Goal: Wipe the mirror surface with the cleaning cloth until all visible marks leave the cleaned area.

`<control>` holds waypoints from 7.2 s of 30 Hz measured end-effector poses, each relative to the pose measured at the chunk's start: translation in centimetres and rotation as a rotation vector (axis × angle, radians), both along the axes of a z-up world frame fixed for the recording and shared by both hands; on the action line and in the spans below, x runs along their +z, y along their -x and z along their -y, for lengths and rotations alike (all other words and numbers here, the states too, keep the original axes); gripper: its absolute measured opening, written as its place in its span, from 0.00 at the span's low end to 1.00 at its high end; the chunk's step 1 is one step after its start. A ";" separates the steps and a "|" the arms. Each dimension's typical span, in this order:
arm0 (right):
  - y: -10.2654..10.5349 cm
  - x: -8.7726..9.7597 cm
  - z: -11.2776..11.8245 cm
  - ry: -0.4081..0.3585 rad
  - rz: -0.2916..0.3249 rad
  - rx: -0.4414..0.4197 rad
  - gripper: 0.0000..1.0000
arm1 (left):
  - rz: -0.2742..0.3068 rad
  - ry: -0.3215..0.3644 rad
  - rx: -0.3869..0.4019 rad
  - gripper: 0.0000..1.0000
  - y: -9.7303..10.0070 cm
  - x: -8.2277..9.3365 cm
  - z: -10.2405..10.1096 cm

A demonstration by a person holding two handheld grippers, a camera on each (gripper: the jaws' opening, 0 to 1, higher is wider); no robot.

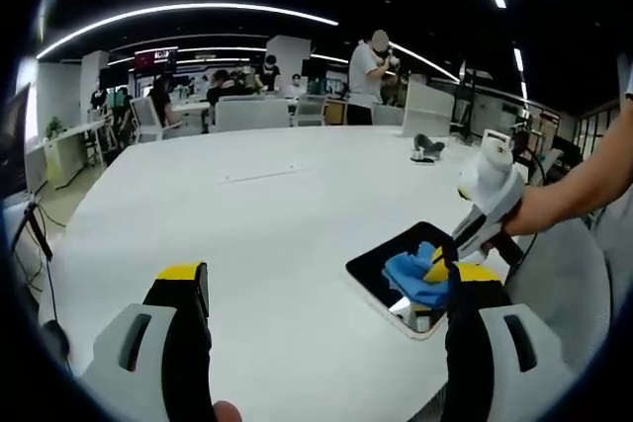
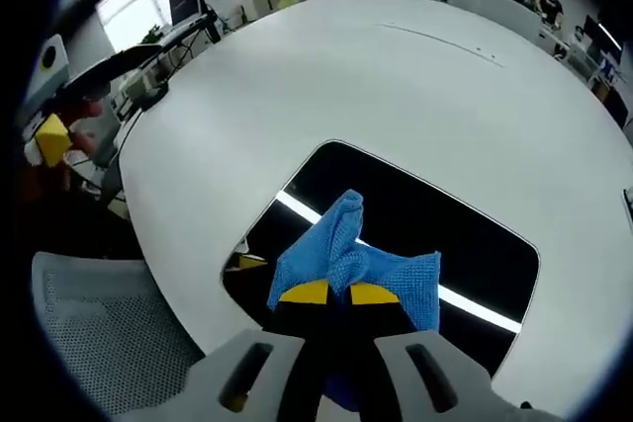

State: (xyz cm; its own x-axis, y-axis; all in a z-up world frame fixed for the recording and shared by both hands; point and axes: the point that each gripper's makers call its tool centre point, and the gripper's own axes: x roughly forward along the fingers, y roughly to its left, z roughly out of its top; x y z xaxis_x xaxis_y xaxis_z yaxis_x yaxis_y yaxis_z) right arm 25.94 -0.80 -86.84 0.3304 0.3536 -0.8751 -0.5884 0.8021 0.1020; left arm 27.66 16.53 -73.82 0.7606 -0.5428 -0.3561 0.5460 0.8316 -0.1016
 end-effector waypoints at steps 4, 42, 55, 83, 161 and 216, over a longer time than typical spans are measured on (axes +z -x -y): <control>0.3 0.0 -0.1 -0.005 -0.010 0.000 0.00 | -0.005 0.003 0.004 0.99 0.2 -0.2 -0.1; 3.3 0.0 0.1 -0.013 -0.054 -0.002 0.00 | -0.010 0.009 -0.002 0.99 1.0 -0.9 0.8; 3.9 0.0 0.1 -0.026 -0.055 -0.008 0.00 | -0.020 0.010 -0.012 0.99 1.9 -1.3 1.3; 3.5 0.0 3.0 -0.027 -0.061 -0.041 0.00 | -0.006 -0.004 -0.002 0.99 2.8 -0.5 1.3; -6.1 -0.1 3.9 0.037 0.013 -0.077 0.00 | -0.016 0.003 -0.021 0.99 0.3 -0.9 1.2; -8.5 -0.1 3.8 0.036 0.035 -0.071 0.00 | -0.003 0.073 0.010 0.99 -0.4 0.1 1.3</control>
State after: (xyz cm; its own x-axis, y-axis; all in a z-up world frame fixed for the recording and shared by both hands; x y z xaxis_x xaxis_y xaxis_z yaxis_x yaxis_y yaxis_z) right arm 34.44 -4.58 -86.91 0.3839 0.2965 -0.8745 -0.5322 0.8450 0.0528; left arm 28.06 15.18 -73.72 0.7653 -0.5596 -0.3180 0.5370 0.8275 -0.1638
